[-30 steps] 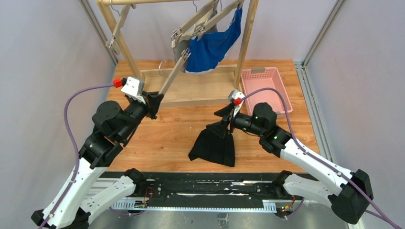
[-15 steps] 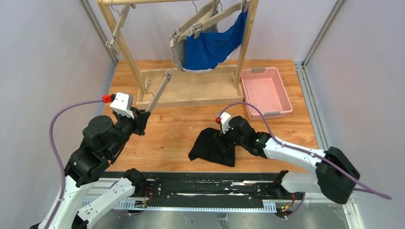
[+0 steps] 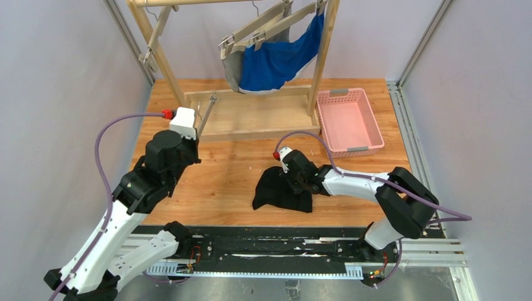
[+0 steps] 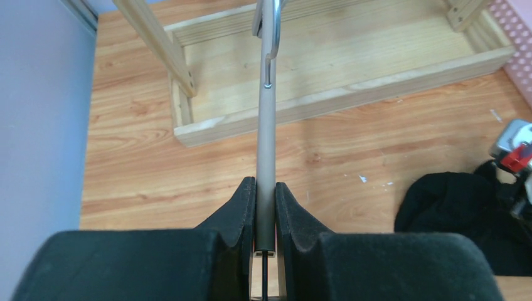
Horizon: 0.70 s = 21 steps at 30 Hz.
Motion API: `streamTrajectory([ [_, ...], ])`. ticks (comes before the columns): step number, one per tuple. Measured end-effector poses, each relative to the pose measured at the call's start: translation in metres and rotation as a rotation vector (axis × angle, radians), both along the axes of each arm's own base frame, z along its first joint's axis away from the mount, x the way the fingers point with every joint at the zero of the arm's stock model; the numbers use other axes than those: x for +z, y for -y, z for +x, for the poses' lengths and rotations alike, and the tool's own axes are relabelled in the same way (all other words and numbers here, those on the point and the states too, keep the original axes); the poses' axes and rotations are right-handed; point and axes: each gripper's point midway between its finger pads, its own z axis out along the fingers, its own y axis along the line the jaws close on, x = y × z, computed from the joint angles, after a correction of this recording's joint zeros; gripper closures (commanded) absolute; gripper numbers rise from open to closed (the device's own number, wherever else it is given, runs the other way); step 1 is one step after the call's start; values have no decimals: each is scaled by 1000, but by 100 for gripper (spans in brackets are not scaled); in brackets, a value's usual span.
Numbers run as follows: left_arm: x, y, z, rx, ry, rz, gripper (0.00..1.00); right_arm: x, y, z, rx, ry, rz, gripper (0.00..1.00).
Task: Remove the underwear clipped to the hanger
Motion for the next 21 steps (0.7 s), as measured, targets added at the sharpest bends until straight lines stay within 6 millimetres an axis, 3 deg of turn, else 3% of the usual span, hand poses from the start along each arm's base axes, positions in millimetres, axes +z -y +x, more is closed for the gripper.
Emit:
streamTrajectory([
  [7,2,7,37,35,-5,103,100,5,5,3,-33,-2,-36,99],
  [10,6,1,56,66,-12,108,100,21,10,4,-44,24,-34,99],
  [17,32,-27,88,146,18,80,100,128,12,34,-112,252,74,99],
  [21,65,-25,100,121,79,41,100,180,38,55,-203,402,66,99],
])
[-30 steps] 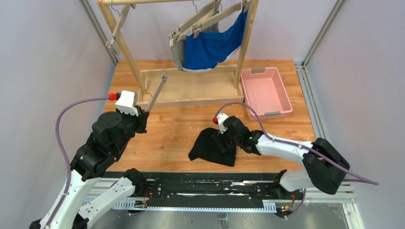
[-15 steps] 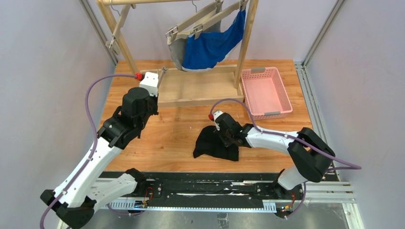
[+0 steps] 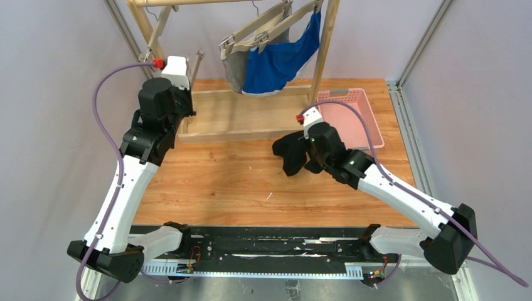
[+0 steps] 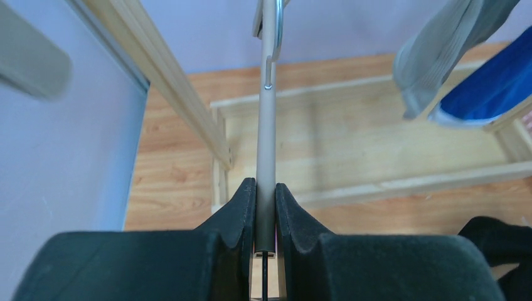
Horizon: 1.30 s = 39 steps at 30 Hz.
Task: Remove the underwear clipped to the hanger
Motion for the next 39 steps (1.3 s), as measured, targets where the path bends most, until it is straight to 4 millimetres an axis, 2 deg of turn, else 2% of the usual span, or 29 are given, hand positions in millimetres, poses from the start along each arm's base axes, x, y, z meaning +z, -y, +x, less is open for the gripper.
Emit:
streamTrajectory([
  [2,18,3,6,-20,36,-20,100,15,18,7,-51,49,-14,99],
  [5,38,9,14,-55,76,-43,100,31,69,29,-202,85,-9,99],
  [8,53,16,24,-90,100,-63,100,47,123,41,-360,128,19,100],
  [11,61,17,31,-107,118,-84,100,66,154,47,-450,192,59,99],
  [13,64,16,35,-111,127,-97,100,77,167,51,-487,225,79,99],
  [17,71,15,42,-117,146,-119,100,86,184,66,-534,259,98,99],
  [21,77,18,46,-139,167,-130,100,74,195,83,-565,246,82,99],
  [25,83,21,45,-159,184,-135,100,50,203,104,-585,204,59,99],
  [28,88,21,44,-161,195,-136,100,24,204,116,-582,144,42,99],
  [35,100,13,43,-146,224,-137,100,-7,194,132,-535,76,43,99],
  [39,117,8,43,-138,262,-140,100,-30,188,145,-511,31,42,100],
])
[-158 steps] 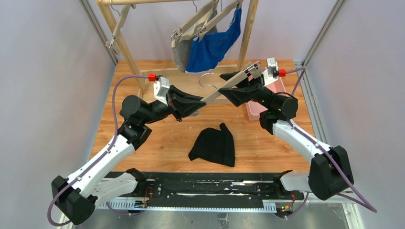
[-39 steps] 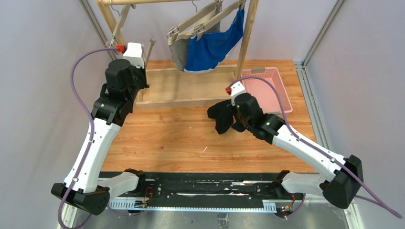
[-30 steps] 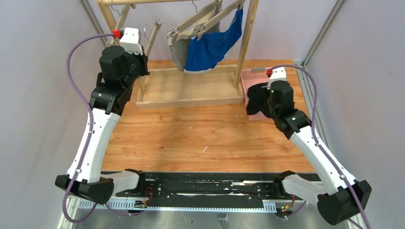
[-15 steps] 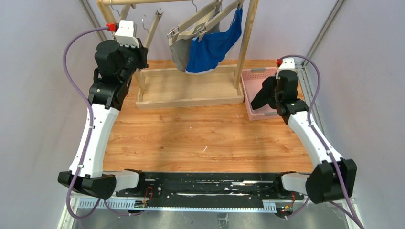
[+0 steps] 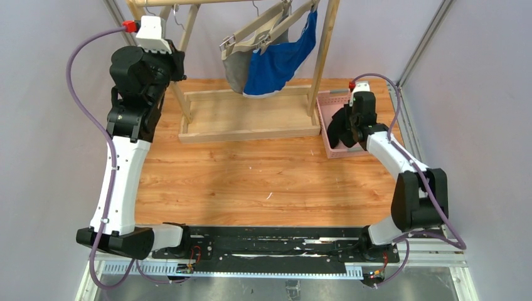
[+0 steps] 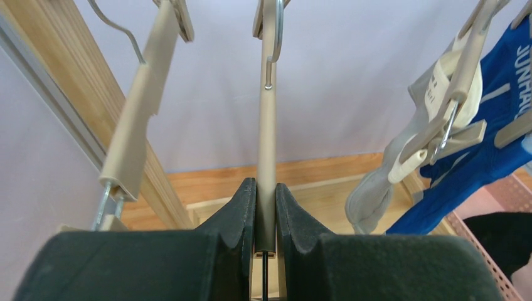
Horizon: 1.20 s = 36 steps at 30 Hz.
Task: Remove the underwear clipped to the hanger
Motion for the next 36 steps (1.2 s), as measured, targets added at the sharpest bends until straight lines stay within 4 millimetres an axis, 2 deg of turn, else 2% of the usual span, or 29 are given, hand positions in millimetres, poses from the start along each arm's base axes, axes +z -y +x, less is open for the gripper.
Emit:
streamTrajectory([
  [2,8,-2,1,2,18,-6,100,-16,-2,5,9,-29,2,99],
  [3,12,-3,1,2,28,-9,100,-25,-3,6,12,-48,1,94],
  [5,17,-5,3,6,40,-16,100,-43,-5,10,20,-86,2,61],
  [7,20,-6,6,7,44,-23,100,-60,-6,11,24,-122,9,42],
  [8,21,-7,9,8,45,-25,100,-66,-7,11,28,-136,13,35],
  [9,22,-7,11,8,47,-28,100,-73,-8,11,33,-152,15,32],
  [12,20,-10,20,14,46,-37,100,-87,-11,10,45,-184,25,31],
  [17,16,-16,32,33,42,-60,100,-89,-15,11,63,-188,39,30],
  [27,28,-30,47,70,93,-124,100,-95,-23,7,104,-202,80,30],
  [36,-1,-28,75,62,15,-136,100,-100,-29,2,119,-213,95,30],
])
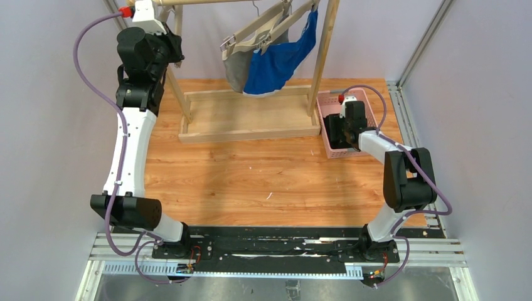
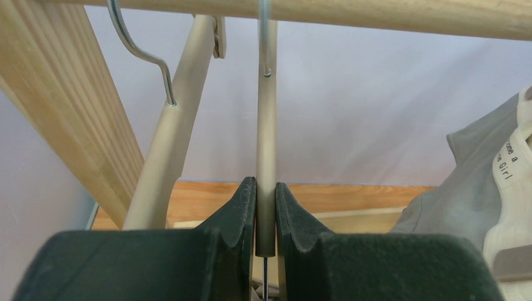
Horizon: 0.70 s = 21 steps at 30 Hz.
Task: Remove the underwear clipped to the hanger
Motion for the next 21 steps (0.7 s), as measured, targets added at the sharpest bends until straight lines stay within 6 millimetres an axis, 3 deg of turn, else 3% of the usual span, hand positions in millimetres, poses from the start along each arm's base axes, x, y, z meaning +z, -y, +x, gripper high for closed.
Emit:
streamTrajectory([
  [5,-5,-1,0,4,0,-1,97,3,-1,-1,3,7,1,30],
  [10,-2,-2,-9,6,16,-4,69,10,-4,-2,9,23,3,30],
  [15,6,-4,-26,12,40,-5,53,15,-6,-3,16,34,5,30],
  [17,15,-5,-34,13,62,2,30,15,-8,-4,19,34,5,30],
  [21,33,-6,-51,10,98,18,24,15,-9,-7,24,33,5,30],
])
